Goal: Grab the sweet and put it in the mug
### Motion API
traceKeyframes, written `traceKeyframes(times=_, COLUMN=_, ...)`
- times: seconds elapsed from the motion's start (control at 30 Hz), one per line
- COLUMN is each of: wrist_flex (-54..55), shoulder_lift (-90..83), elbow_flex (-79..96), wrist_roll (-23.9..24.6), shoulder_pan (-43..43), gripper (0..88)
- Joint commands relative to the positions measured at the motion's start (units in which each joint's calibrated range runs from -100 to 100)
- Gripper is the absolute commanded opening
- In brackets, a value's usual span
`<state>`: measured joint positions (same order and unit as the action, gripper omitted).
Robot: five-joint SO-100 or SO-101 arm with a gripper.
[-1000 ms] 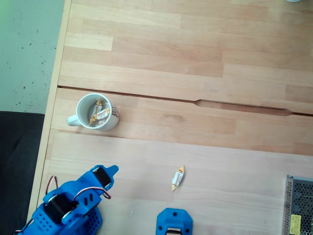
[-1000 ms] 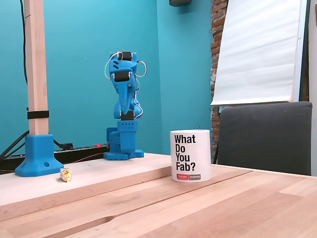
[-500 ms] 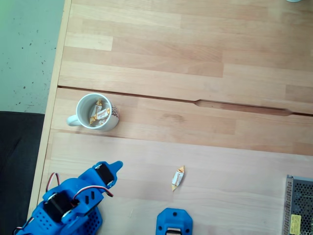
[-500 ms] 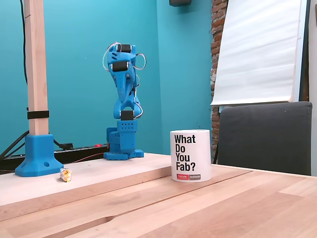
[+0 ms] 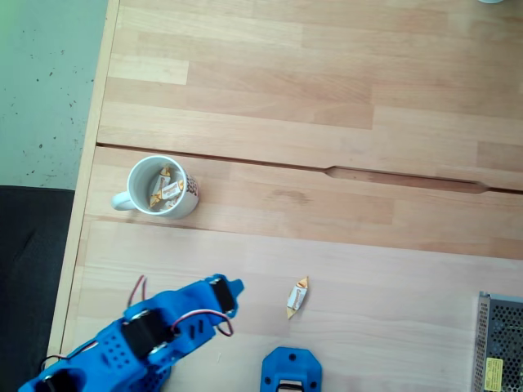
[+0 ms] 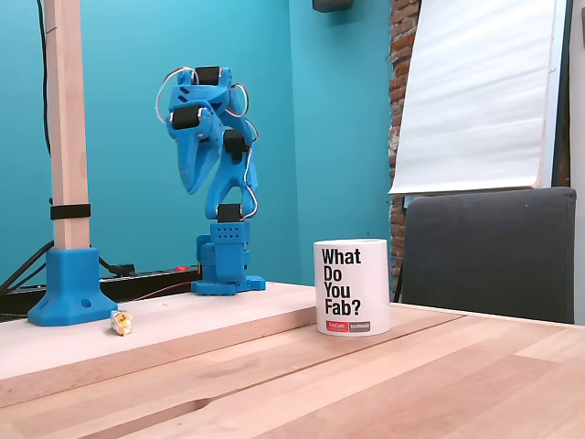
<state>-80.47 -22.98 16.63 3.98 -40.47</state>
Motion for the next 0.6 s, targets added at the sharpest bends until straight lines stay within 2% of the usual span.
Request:
traceKeyframes(times=0.0, wrist_flex=-0.3, shoulder_lift=2.3, elbow_flex=-4.1, wrist_roll=0.7, shoulder_pan=-2.1, gripper=0.0)
traceKeyframes(times=0.1, wrist_flex=-0.3, shoulder_lift=4.1, elbow_flex=-5.4, wrist_roll=3.4, shoulder_pan=-2.6, gripper=0.0)
traceKeyframes(times=0.37, wrist_flex=-2.7, shoulder_lift=7.9, elbow_flex=-7.2, wrist_roll=16.0, shoulder_pan=-3.4, gripper=0.0)
traceKeyframes(times=0.57, wrist_flex=-7.8, shoulder_lift=13.3, elbow_flex=-10.1, wrist_roll=17.6, shoulder_pan=-3.4, gripper=0.0)
